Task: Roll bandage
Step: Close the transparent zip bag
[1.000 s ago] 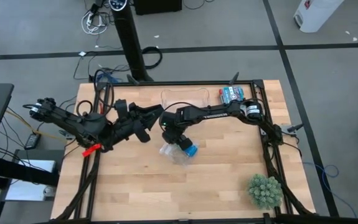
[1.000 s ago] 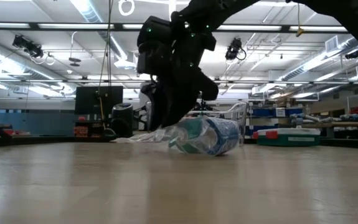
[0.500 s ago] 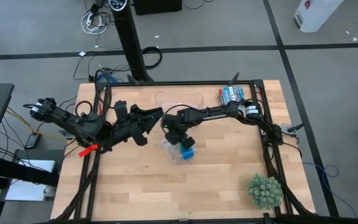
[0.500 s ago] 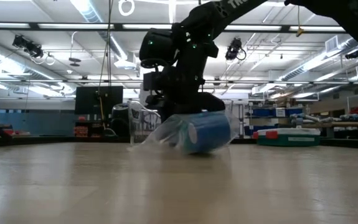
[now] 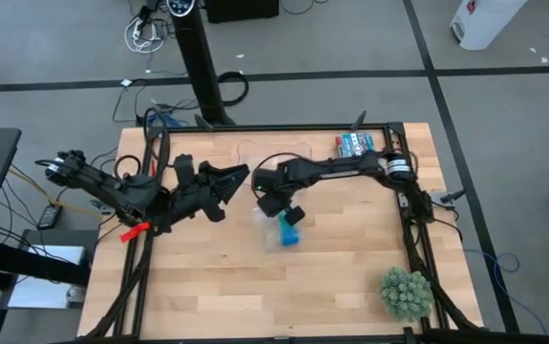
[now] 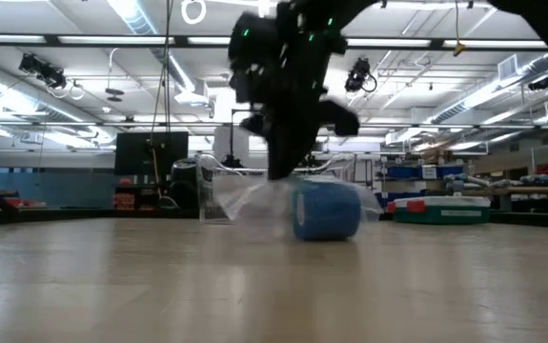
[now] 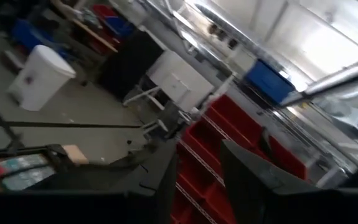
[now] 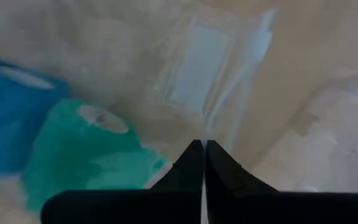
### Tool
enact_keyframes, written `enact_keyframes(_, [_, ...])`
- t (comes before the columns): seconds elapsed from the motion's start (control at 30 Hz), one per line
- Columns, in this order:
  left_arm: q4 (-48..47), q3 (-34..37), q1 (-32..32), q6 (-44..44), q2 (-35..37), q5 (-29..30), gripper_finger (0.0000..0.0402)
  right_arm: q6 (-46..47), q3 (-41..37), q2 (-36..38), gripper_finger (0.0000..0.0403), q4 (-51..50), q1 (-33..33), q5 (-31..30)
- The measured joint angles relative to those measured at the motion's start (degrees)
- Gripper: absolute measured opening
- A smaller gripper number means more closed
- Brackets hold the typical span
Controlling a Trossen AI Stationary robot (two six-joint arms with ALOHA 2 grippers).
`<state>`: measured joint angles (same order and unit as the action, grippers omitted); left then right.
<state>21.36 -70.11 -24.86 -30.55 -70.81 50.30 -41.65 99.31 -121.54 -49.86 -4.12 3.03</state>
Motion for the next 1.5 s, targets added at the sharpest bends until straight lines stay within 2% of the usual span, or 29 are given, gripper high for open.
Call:
enact_keyframes(0.13, [-1.12, -0.09, 0.00, -1.13, 0.00, 4.08, 0.0131, 1.71, 0.00, 6.83, 0.0000, -4.80, 0.22, 0.07])
enact_keyframes(0.27, [-11.95, -3.29, 1.36, -2.71, 0.00, 5.58, 0.0131, 2.74, 0.00, 14.88, 0.0000, -7.77, 0.40, 2.09])
enact_keyframes(0.43, [-29.80, -8.73, 5.88, -12.04, 0.04, -0.09, 0.0131, 3.05, 0.02, 23.50, 0.0000, -8.24, 0.61, 3.44])
enact_keyframes(0.53, [-35.74, -10.31, 8.61, -15.41, 0.04, -4.67, 0.0131, 3.10, 0.07, 26.78, 0.0000, -8.77, 0.61, 5.16])
enact_keyframes(0.77, [-36.37, -10.51, 13.93, -17.74, -1.07, -17.27, 0.0131, 6.74, 0.07, 29.21, 0.0000, -11.54, 0.60, 4.90])
enact_keyframes(0.9, [-36.31, -10.51, 15.11, -19.04, -2.85, -21.64, 0.0131, 9.99, 0.07, 29.36, 0.0000, -13.14, 0.59, 4.72])
enact_keyframes(1.0, [-38.18, -10.51, 15.19, -18.99, -3.98, -23.03, 0.0131, 12.54, 0.07, 29.42, 0.0000, -13.36, 0.59, 4.05])
enact_keyframes(1.2, [-47.79, -10.49, 14.99, -18.03, -4.86, -23.01, 0.0131, 14.95, 0.07, 31.04, 0.0000, -13.25, 0.52, 3.87])
enact_keyframes(1.37, [-49.60, -10.49, 14.99, -9.60, -5.77, -23.19, 0.0131, 14.97, 0.07, 32.05, 0.0000, -11.51, 0.27, 3.90])
enact_keyframes(1.5, [-49.60, -10.49, 14.99, -3.80, -7.65, -24.32, 0.0131, 19.21, 0.07, 32.13, 0.0000, -10.31, -0.38, 4.68])
